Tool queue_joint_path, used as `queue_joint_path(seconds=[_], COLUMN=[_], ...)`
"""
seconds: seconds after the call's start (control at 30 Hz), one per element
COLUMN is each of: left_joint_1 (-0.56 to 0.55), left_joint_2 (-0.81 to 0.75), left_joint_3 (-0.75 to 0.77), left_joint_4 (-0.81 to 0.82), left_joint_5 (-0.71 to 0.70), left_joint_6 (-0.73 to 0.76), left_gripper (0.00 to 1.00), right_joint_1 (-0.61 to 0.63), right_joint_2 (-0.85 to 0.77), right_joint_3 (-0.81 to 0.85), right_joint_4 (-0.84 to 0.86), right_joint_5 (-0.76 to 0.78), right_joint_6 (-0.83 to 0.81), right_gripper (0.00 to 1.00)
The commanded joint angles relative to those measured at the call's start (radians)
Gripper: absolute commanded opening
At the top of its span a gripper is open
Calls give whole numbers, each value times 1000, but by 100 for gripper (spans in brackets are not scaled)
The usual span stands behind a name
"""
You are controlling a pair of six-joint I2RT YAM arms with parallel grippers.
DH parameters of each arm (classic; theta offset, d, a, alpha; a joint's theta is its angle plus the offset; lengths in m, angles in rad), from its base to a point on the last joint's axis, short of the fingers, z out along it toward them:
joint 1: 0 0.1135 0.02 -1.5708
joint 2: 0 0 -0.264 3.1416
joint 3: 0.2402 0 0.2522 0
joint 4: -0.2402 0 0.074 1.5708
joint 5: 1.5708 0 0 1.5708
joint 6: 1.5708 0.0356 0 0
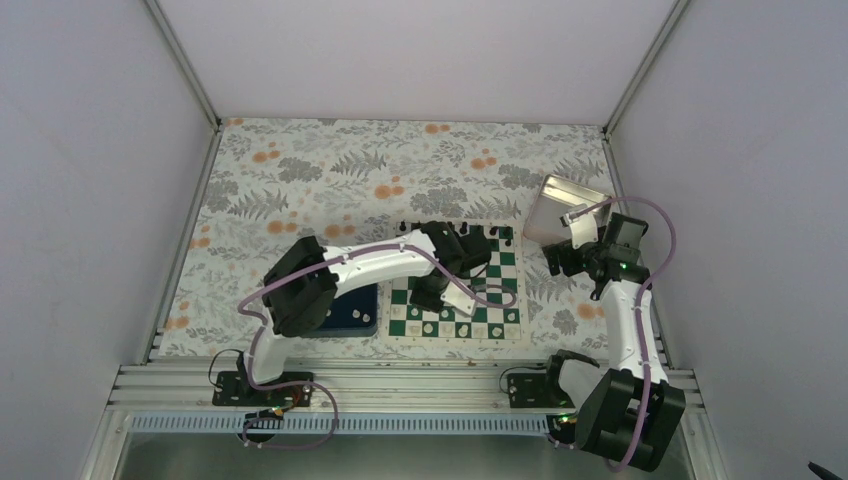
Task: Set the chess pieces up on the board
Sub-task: Place the chess piece on the chessboard.
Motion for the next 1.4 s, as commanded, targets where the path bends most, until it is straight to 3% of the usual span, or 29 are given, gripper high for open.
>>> queue_joint_path(seconds=[0.0,0.53,1.37], left_joint_1=[-19,-25,-37], left_joint_2=[22,67,129], left_joint_3=[9,-62,8], left_joint_4=[8,85,57], left_joint_5=[39,51,47], left_joint_6=[-8,-6,-8], left_gripper=[7,8,11], right_joint_1=[-11,-11,-11], right_joint_2=[2,-2,-6], right_joint_3=[15,15,13], right_joint_4=[4,3,1], right_joint_5=[-23,-22,-25], right_joint_6=[-13,-13,-17], right_gripper=[100,100,100])
